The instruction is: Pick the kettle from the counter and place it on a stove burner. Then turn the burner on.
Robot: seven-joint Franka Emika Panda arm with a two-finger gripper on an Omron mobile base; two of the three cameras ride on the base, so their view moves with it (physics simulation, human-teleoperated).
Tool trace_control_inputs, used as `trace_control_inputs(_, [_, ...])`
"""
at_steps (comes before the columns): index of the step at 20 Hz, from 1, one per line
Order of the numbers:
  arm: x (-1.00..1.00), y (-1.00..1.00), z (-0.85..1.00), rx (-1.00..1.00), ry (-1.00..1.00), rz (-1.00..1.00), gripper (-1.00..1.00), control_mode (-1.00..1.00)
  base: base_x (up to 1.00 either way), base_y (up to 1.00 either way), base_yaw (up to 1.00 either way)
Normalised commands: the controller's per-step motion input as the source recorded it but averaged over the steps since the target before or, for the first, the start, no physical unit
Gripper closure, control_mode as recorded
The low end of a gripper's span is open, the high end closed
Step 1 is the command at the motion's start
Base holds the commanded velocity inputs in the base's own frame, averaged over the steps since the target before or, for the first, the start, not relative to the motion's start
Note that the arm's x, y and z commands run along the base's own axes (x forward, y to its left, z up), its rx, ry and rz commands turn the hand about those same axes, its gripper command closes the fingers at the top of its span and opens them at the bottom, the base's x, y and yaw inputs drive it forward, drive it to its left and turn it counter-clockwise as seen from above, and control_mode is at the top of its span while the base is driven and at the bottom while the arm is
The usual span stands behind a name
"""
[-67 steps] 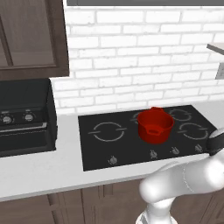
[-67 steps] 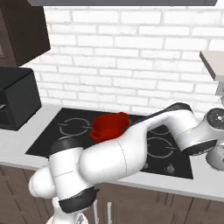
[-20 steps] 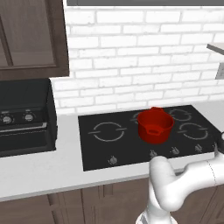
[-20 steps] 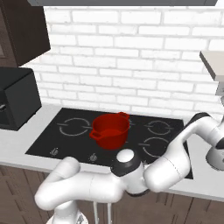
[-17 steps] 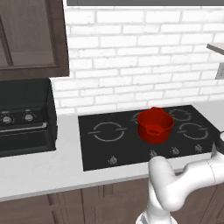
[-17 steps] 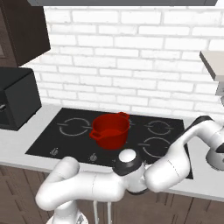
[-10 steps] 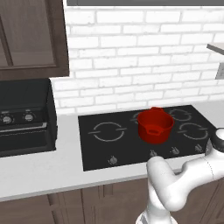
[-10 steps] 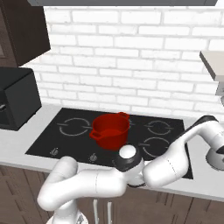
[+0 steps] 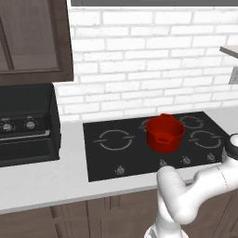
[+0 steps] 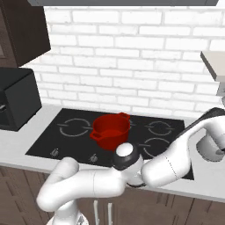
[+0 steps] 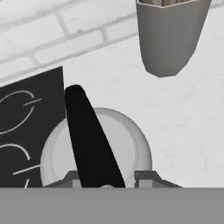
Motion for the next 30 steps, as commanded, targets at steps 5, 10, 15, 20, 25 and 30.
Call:
trace_control_inputs(5, [0.00,1.00,0.01,-0.08,-0.19,0.00,1.00,-1.00,0.00,0.00,0.00])
trace_control_inputs(10, [0.00,1.00,0.00,-0.08,-0.20,0.00,1.00,-1.00,0.00,0.00,0.00])
trace_control_inputs(15, [0.08,1.00,0.00,-0.13,-0.10,0.00,1.00,-1.00,0.00,0.00,0.00])
trace_control_inputs(20, [0.32,1.00,-0.02,-0.16,-0.02,0.00,1.00,-1.00,0.00,0.00,0.00])
trace_control_inputs(25, [0.37,1.00,-0.09,-0.19,0.01,0.00,1.00,-1.00,0.00,0.00,0.00])
trace_control_inputs(30, [0.08,0.39,-0.18,-0.11,0.16,0.04,1.00,-1.00,0.00,0.00,0.00])
